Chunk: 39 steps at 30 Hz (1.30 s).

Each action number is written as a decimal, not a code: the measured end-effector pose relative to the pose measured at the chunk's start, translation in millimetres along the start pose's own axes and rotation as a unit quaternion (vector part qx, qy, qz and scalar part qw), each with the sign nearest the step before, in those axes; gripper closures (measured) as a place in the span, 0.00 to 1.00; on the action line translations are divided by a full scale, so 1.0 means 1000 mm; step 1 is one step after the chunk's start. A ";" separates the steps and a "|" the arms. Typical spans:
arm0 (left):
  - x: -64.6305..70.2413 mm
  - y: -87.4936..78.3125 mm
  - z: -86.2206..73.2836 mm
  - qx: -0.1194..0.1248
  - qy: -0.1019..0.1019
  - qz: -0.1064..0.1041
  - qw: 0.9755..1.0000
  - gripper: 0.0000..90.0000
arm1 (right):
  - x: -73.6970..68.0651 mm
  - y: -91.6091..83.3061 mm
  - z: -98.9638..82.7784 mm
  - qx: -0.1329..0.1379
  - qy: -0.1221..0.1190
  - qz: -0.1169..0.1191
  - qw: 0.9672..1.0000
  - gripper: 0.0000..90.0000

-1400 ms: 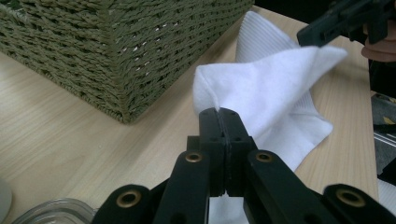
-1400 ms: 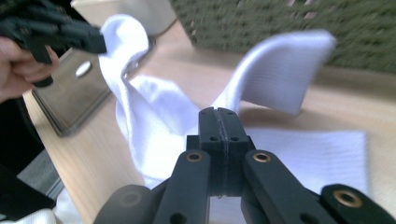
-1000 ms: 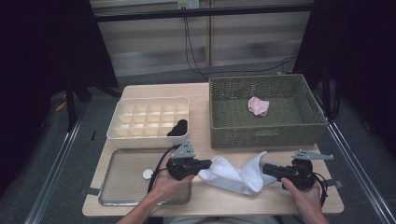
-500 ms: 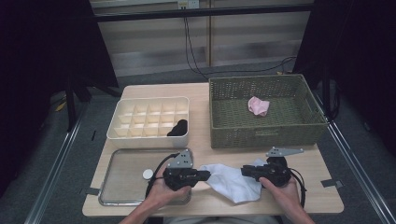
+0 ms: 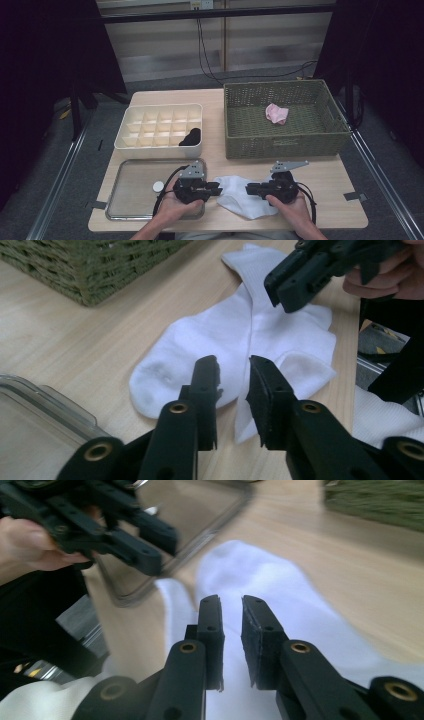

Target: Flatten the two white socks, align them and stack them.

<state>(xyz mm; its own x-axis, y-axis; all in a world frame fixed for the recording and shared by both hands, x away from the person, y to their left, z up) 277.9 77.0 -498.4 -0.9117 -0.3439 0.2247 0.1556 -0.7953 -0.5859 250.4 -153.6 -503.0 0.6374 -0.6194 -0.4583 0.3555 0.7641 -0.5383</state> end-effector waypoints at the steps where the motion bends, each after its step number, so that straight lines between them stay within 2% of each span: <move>1: 0.000 0.000 -0.001 0.000 -0.002 0.000 1.000 0.76 | -0.004 0.003 0.000 -0.004 -0.003 0.006 1.000 0.88; 4: 0.001 -0.005 -0.003 0.004 -0.013 0.005 1.000 0.70 | -0.011 0.012 -0.005 -0.022 -0.010 0.017 1.000 0.88; 5: 0.000 -0.007 -0.004 0.004 -0.010 0.007 1.000 0.70 | -0.013 0.015 -0.008 -0.028 -0.011 0.019 0.999 0.89; 8: -0.005 -0.009 -0.005 0.009 -0.028 0.022 0.999 0.67 | -0.016 0.019 -0.013 -0.037 -0.012 0.026 0.999 0.89; 10: -0.007 -0.008 -0.006 0.005 -0.027 0.024 0.999 0.67 | -0.019 0.020 -0.015 -0.040 -0.015 0.033 0.999 0.89; 14: 0.001 -0.003 -0.008 -0.006 -0.023 0.012 1.000 0.64 | -0.026 0.024 -0.022 -0.058 -0.020 0.045 0.997 0.88; 17: 0.007 0.001 -0.012 -0.026 -0.016 0.003 1.000 0.62 | -0.023 0.022 -0.022 -0.055 -0.019 0.040 0.997 0.87; 19: 0.012 0.002 -0.015 -0.034 -0.015 -0.005 0.999 0.63 | -0.016 0.016 -0.018 -0.043 -0.013 0.030 0.999 0.87; 23: 0.018 0.002 -0.021 -0.047 -0.017 -0.015 0.999 0.69 | 0.001 -0.002 -0.012 -0.017 -0.003 0.003 1.000 0.86; 28: 0.021 0.006 -0.025 -0.056 -0.011 -0.006 0.998 0.69 | 0.025 -0.028 -0.008 0.008 0.013 -0.040 0.999 0.85; 32: 0.020 0.009 -0.028 -0.072 0.005 0.013 0.997 0.65 | 0.047 -0.048 -0.008 0.026 0.025 -0.078 0.996 0.83; 34: 0.021 0.012 -0.028 -0.068 0.014 0.015 0.997 0.64 | 0.061 -0.058 -0.009 0.029 0.033 -0.102 0.994 0.82; 35: 0.022 0.012 -0.028 -0.080 0.016 0.016 0.997 0.64 | 0.065 -0.060 -0.010 0.029 0.034 -0.110 0.993 0.81; 36: 0.022 0.013 -0.028 -0.076 0.019 0.017 0.997 0.64 | 0.072 -0.063 -0.011 0.030 0.038 -0.122 0.991 0.80; 39: 0.022 0.013 -0.028 -0.080 0.027 0.017 0.996 0.66 | 0.081 -0.066 -0.013 0.030 0.043 -0.140 0.989 0.78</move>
<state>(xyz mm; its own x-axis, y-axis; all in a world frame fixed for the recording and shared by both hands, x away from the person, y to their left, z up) 249.6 72.8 -523.1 -0.9264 -0.3392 0.1634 0.1286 -0.6929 -0.7094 269.7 -256.7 -513.2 0.4493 -0.8189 -0.3572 0.5511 0.5687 -0.6106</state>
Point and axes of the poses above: each handheld gripper's, and its own axes: y roughly forward along the jaws, z roughly out of its top, x roughly to its right, the point moved 4 cm from there along y, roughly forward along the jaws, and after that the axes turned 2 degrees about y, right-handed, at the moved point
